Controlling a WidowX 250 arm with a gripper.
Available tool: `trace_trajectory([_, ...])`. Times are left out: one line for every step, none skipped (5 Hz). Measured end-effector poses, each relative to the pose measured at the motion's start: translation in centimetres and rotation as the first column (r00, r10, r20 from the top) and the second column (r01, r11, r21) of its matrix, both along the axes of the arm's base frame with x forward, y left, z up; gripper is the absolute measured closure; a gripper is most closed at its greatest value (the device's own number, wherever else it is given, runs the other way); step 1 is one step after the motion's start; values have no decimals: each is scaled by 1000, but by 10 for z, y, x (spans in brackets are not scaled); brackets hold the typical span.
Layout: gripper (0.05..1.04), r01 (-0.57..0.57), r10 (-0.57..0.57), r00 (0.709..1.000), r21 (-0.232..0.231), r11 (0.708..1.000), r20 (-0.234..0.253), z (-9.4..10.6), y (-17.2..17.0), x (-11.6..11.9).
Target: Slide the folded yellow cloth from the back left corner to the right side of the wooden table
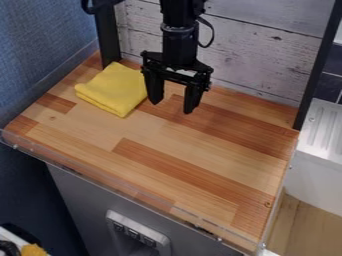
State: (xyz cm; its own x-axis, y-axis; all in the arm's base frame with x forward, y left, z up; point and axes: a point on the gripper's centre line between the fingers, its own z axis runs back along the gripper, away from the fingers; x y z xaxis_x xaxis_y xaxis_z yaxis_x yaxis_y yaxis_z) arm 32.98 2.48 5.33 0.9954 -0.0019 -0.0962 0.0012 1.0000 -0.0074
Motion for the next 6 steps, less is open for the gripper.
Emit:
trace_trajectory([84,93,-93,996,-10,996,4,1,7,0])
trace_trajectory([85,210,-210,977,-16,978,36,0,22,6])
trace_trajectory([85,368,-366,928,-14,930,70,-4,37,20])
trace_trajectory([85,489,-486,868,-3,872,101,-7,53,33])
trace_trajectory([85,591,-587,801,6,807,122,-11,65,42])
trace_trajectory([88,662,-657,743,11,750,127,-16,79,46])
